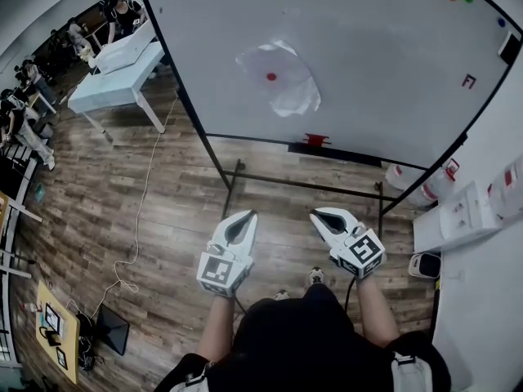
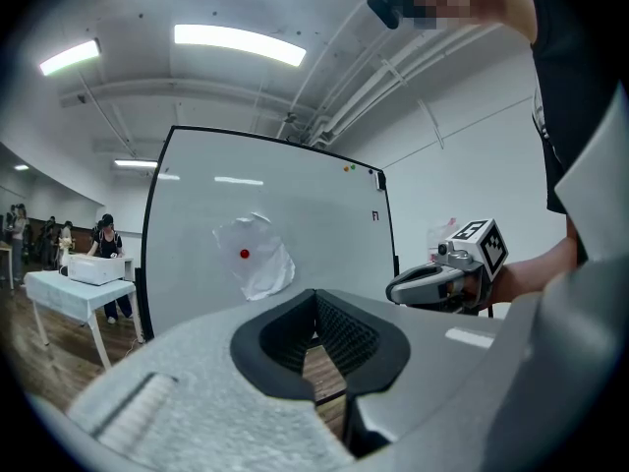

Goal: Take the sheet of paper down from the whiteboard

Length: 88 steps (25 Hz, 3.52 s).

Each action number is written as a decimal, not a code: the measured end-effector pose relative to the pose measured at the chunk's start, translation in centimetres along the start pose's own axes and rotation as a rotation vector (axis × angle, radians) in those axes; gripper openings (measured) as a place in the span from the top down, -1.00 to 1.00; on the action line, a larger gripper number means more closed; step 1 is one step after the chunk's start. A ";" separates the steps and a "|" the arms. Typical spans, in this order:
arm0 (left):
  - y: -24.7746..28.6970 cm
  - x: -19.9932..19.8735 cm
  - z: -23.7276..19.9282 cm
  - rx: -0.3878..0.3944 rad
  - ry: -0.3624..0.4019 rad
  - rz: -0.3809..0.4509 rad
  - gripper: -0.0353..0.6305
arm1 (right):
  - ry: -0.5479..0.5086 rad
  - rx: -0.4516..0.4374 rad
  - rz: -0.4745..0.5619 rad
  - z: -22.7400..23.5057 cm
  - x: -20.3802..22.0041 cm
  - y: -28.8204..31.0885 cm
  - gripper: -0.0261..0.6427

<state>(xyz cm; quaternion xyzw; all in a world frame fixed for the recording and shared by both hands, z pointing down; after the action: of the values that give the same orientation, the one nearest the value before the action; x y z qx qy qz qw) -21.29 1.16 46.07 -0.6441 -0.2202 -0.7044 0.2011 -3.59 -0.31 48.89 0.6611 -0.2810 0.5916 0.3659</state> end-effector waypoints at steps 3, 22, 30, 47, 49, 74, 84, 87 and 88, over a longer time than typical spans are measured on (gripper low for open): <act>1.2 -0.1 -0.3 -0.016 0.000 0.005 0.86 | 0.005 -0.017 0.000 1.3 0.1 0.4 0.91; 11.8 -1.9 0.9 -0.133 -0.003 -0.028 0.86 | 0.000 -0.114 0.021 13.9 -0.4 0.4 0.91; 15.3 -2.7 2.9 -0.167 0.000 -0.038 0.86 | 0.012 -0.161 0.042 17.5 -0.1 -0.6 0.91; 19.6 -3.1 5.2 -0.240 0.015 -0.055 0.86 | 0.030 -0.221 0.059 23.0 1.0 -1.7 0.91; 19.9 -3.1 4.9 -0.243 0.014 -0.051 0.86 | 0.023 -0.225 0.056 23.1 0.9 -1.5 0.91; 24.5 -1.4 -8.4 -0.184 -0.039 -0.004 0.86 | 0.005 -0.147 0.015 26.4 -0.7 9.8 0.91; 27.7 -0.9 -13.4 -0.154 -0.052 0.012 0.86 | 0.001 -0.117 -0.001 28.9 -1.3 14.0 0.91; 28.5 -0.7 -14.5 -0.147 -0.056 0.015 0.86 | 0.000 -0.108 -0.007 29.4 -1.3 14.9 0.91; 28.7 -0.7 -14.8 -0.143 -0.058 0.017 0.86 | -0.001 -0.103 -0.009 29.6 -1.3 15.1 0.91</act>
<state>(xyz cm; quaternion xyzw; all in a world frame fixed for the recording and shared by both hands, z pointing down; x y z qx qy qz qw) -17.05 -30.83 45.76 -0.6788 -0.1695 -0.6977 0.1540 1.16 -33.21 48.90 0.6430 -0.3084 0.5743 0.4020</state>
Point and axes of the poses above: the fingertips, and each gripper's own axes: y forward along the fingers, z to its right, x out of its underside, the point moved 3 cm from there along -y, backward along the fingers
